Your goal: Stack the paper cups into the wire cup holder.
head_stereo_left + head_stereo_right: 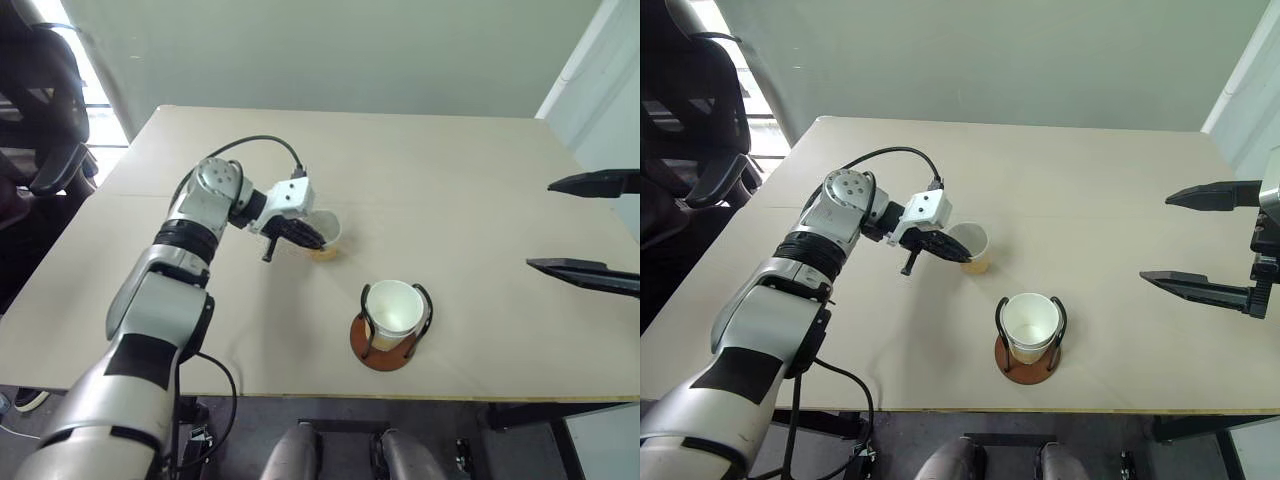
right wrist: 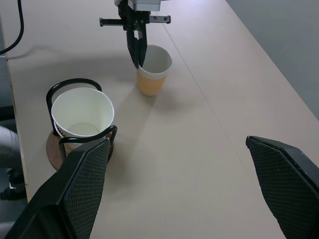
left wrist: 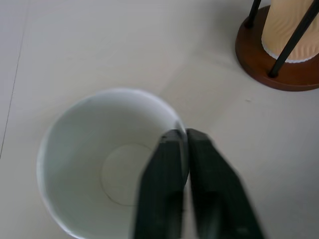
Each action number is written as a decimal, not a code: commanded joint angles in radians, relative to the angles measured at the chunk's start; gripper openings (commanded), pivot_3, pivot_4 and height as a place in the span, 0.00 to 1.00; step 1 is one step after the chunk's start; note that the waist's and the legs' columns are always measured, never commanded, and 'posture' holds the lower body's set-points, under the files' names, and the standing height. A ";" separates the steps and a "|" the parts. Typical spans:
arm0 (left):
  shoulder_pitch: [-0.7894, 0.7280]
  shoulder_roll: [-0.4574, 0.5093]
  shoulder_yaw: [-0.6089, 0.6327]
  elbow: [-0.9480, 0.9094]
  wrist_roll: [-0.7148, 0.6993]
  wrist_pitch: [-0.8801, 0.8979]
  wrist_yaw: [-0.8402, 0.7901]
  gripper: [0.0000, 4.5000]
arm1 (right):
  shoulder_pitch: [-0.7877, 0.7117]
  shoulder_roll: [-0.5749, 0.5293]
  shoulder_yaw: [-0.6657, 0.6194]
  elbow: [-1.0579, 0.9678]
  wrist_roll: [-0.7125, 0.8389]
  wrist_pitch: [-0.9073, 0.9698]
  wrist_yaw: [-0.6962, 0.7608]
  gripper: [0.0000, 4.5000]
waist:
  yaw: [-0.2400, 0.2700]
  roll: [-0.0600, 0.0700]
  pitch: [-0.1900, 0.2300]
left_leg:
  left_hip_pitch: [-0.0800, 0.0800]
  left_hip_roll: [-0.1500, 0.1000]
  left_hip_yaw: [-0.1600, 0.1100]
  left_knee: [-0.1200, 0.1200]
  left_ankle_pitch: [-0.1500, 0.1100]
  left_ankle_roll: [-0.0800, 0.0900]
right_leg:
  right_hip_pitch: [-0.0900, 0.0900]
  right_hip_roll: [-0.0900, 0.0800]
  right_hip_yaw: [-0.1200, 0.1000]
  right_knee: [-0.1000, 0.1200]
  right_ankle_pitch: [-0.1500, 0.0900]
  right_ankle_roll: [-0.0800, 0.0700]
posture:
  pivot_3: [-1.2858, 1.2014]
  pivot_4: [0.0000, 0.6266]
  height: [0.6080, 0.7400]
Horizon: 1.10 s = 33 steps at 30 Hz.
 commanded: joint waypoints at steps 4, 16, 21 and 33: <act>-0.001 0.009 0.029 0.012 0.046 -0.029 0.015 0.00 | -0.017 -0.012 -0.026 0.004 -0.005 -0.013 0.008 1.00 | 0.000 0.000 0.000 | 0.000 0.000 0.000 0.000 0.000 0.000 | 0.000 0.000 0.000 0.000 0.000 0.000 | 0.52 0.24 1.00; -0.061 0.050 0.104 -0.016 0.022 -0.015 -0.037 0.00 | -0.041 -0.017 0.025 0.033 -0.012 -0.055 0.007 1.00 | -0.002 0.000 0.000 | 0.001 0.000 0.000 0.002 0.000 0.000 | 0.001 0.000 0.000 0.002 0.000 0.000 | 0.52 0.24 1.00; -0.126 0.095 0.056 -0.137 -0.127 0.060 -0.059 0.00 | -0.056 -0.019 0.027 0.045 -0.001 -0.060 0.012 1.00 | -0.002 0.000 0.000 | -0.001 0.000 0.000 0.003 -0.001 0.002 | 0.000 0.000 0.000 0.001 0.000 0.000 | 0.52 0.24 1.00; -0.206 0.472 -0.411 -0.982 -1.042 0.423 -0.059 0.00 | -0.016 0.013 -0.311 -0.029 0.227 0.165 0.159 1.00 | -0.001 0.001 -0.002 | 0.003 0.000 0.001 -0.006 0.004 -0.010 | 0.005 0.000 0.002 -0.011 -0.005 0.000 | 0.52 0.24 1.00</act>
